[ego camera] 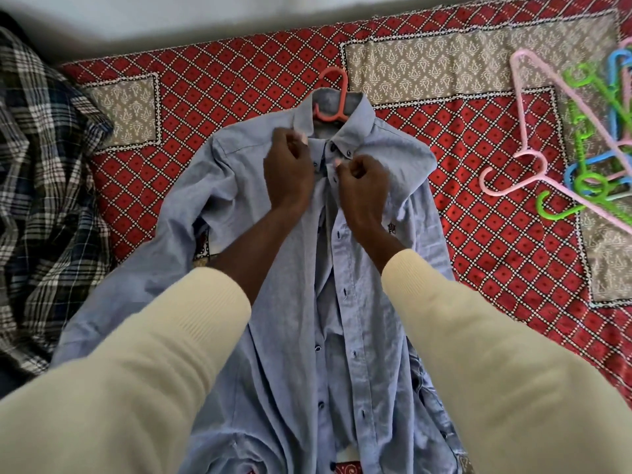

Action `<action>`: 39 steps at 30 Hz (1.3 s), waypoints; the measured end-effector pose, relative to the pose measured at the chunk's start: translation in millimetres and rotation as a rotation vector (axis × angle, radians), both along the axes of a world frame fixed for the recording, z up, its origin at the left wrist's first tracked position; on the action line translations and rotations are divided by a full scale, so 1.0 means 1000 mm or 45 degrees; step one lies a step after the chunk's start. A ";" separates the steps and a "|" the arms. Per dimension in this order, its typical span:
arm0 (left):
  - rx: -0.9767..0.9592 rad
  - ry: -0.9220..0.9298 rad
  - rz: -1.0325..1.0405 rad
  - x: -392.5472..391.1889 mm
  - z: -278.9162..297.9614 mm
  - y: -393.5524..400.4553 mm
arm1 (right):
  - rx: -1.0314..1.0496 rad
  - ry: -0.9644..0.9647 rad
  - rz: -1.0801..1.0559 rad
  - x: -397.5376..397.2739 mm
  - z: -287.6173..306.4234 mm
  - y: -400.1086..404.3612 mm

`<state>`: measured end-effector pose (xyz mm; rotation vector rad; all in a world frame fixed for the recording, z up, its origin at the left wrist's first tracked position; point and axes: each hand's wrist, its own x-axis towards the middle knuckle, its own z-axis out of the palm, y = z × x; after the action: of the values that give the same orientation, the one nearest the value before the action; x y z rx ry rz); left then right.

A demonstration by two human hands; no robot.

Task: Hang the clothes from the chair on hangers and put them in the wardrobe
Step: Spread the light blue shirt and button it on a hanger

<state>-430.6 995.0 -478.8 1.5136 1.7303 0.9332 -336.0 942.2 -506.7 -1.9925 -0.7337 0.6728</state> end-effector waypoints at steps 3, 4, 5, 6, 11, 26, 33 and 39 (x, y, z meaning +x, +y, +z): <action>-0.247 0.020 -0.218 -0.006 -0.020 -0.034 | -0.076 -0.216 0.345 -0.007 -0.007 -0.020; -0.288 0.044 -0.266 -0.012 -0.026 -0.042 | -0.082 -0.223 0.349 -0.006 -0.008 -0.022; -0.279 0.093 -0.290 -0.019 -0.034 -0.046 | -0.075 -0.194 0.300 -0.003 -0.007 -0.022; -0.245 0.138 -0.302 -0.025 -0.038 -0.048 | -0.072 -0.148 0.230 0.000 -0.005 -0.021; -0.265 0.188 -0.377 -0.026 -0.039 -0.042 | -0.135 -0.061 0.208 0.008 0.001 -0.015; -0.720 -0.221 0.111 0.006 -0.031 -0.021 | -0.218 0.235 0.138 -0.001 0.004 -0.011; -0.667 -0.602 0.381 -0.003 -0.038 -0.028 | -0.092 0.416 0.225 -0.015 0.001 -0.009; -0.664 -0.868 0.307 -0.011 -0.049 -0.039 | -0.115 0.682 0.053 -0.016 -0.009 -0.006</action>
<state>-441.2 955.8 -527.4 0.5636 1.4878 0.8819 -352.2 936.4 -515.6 -1.7583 -0.4239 1.2192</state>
